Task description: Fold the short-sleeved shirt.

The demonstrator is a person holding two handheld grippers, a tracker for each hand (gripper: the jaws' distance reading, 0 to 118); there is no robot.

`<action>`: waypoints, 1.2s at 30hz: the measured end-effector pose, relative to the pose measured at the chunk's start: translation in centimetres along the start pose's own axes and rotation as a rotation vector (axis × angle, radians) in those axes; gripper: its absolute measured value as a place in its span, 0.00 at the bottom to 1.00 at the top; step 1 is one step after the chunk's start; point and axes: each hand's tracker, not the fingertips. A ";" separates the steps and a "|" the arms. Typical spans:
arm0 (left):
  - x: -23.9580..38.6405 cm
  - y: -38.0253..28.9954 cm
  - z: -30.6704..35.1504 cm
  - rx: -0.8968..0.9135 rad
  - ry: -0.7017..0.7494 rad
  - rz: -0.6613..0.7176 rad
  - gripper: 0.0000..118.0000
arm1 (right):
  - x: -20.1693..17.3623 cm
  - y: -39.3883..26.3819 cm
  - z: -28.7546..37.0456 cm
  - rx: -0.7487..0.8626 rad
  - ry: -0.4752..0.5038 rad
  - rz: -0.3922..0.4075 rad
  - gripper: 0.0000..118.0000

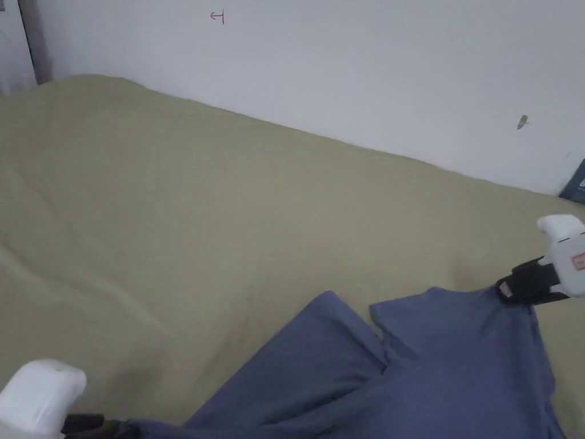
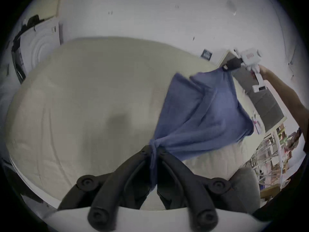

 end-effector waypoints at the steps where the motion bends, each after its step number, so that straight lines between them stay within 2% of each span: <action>1: 0.1 1.4 0.7 0.020 0.003 -0.018 0.06 | 0.1 0.3 1.9 0.034 -0.017 0.019 0.02; 3: 0.2 4.5 1.8 0.074 0.015 -0.057 0.06 | 0.3 1.4 5.4 0.114 -0.066 0.030 0.02; 6: 0.2 9.4 3.4 0.154 0.030 -0.106 0.06 | 1.3 2.6 9.9 0.220 -0.090 0.017 0.02; 7: 0.1 11.6 3.7 0.168 0.035 -0.120 0.06 | 0.6 3.2 12.1 0.262 -0.114 0.037 0.02; 10: 0.3 17.3 4.6 0.222 0.058 -0.169 0.06 | 1.7 4.7 16.1 0.358 -0.179 0.006 0.02; 12: 0.7 21.2 4.8 0.258 0.098 -0.218 0.06 | 1.0 5.1 18.7 0.428 -0.263 -0.015 0.02; 15: 2.1 26.3 4.0 0.331 0.248 -0.308 0.06 | -0.5 6.1 21.8 0.561 -0.375 -0.022 0.02; 17: 3.2 29.2 3.8 0.336 0.222 -0.275 0.06 | -0.4 7.1 23.2 0.619 -0.412 -0.061 0.02; 19: 3.5 33.1 3.6 0.363 0.228 -0.242 0.06 | -2.1 7.6 24.6 0.663 -0.450 -0.092 0.02; 21: 4.3 36.0 3.4 0.413 0.279 -0.303 0.06 | -2.9 8.5 25.7 0.712 -0.502 -0.115 0.02; 22: 4.9 37.3 3.3 0.452 0.329 -0.357 0.06 | 3.4 11.7 23.9 0.719 -0.484 -0.145 0.02; 23: 4.7 38.0 3.4 0.476 0.350 -0.387 0.06 | 4.1 12.6 23.9 0.737 -0.490 -0.146 0.02; 26: 4.5 41.4 3.9 0.500 0.355 -0.343 0.06 | 4.5 14.7 24.2 0.755 -0.500 -0.181 0.02; 28: 7.1 40.8 5.6 0.536 0.368 -0.323 0.06 | 5.3 16.3 24.1 0.781 -0.511 -0.199 0.02; 33: 8.1 41.6 7.5 0.612 0.348 -0.216 0.06 | 6.8 19.0 24.1 0.852 -0.502 -0.231 0.02; 34: 8.3 41.4 7.7 0.614 0.352 -0.204 0.06 | 4.7 18.2 25.3 0.871 -0.499 -0.214 0.02; 36: 9.0 40.6 7.9 0.604 0.377 -0.224 0.06 | 4.3 18.6 25.8 0.877 -0.499 -0.205 0.02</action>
